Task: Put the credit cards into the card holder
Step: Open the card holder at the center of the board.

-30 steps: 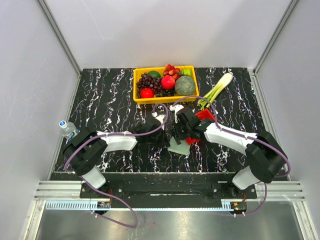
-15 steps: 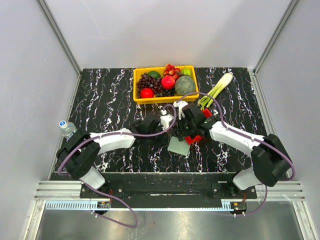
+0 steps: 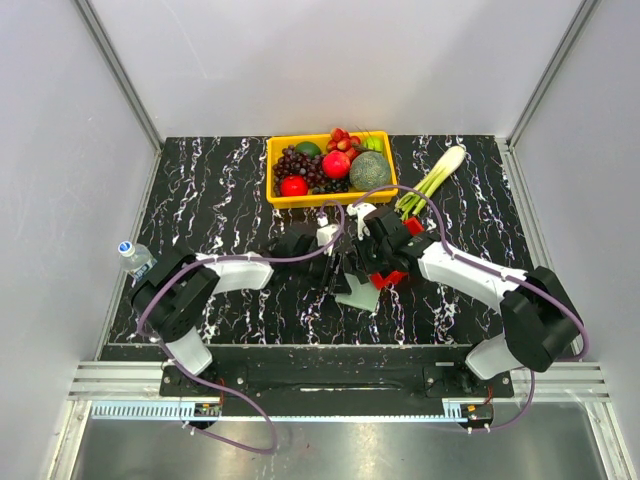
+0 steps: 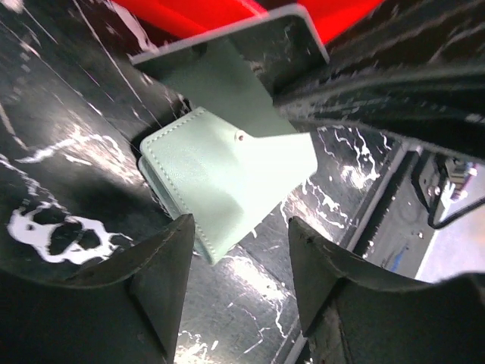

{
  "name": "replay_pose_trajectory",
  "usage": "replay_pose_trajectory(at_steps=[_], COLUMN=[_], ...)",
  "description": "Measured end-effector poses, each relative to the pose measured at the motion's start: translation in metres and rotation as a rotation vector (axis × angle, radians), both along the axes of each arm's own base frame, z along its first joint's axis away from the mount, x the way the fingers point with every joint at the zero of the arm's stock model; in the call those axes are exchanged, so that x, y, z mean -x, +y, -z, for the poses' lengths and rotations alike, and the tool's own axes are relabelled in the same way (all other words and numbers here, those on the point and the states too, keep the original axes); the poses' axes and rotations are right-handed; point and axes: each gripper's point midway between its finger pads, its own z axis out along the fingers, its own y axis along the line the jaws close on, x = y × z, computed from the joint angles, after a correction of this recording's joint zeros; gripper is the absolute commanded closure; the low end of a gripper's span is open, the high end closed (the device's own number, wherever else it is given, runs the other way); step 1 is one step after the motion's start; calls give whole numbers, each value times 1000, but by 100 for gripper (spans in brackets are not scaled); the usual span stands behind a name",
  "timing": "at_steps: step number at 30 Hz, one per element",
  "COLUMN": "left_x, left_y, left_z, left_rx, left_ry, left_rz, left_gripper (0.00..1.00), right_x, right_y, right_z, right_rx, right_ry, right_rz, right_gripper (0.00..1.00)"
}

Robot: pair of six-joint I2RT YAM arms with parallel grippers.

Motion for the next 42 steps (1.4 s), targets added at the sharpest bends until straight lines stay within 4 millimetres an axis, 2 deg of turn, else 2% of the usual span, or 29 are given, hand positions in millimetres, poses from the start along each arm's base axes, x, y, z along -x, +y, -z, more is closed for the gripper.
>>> replay_pose_trajectory(at_steps=[4,8,16,21,24,28,34,42], left_x=[15,20,16,9,7,7,5,5], left_y=[-3,-5,-6,2,5,1,-10,-9], left_z=[8,11,12,18,18,14,0,7], left_rx=[49,85,89,46,33,56,132,119], left_ry=[67,98,104,90,90,98,101,129], left_rz=[17,15,-19,-91,-112,-117,-106,-121], left_gripper=[46,47,46,44,48,52,53,50], right_x=[0,1,6,9,10,13,16,18], right_y=[0,-3,-7,-10,-11,-12,-15,-16], right_z=[1,8,13,15,12,13,16,18], right_rx=[0,9,21,28,25,29,37,43], right_ry=[6,24,45,60,62,72,89,98], right_rz=[5,16,22,27,32,36,43,44], right_gripper=[100,100,100,100,100,100,100,100])
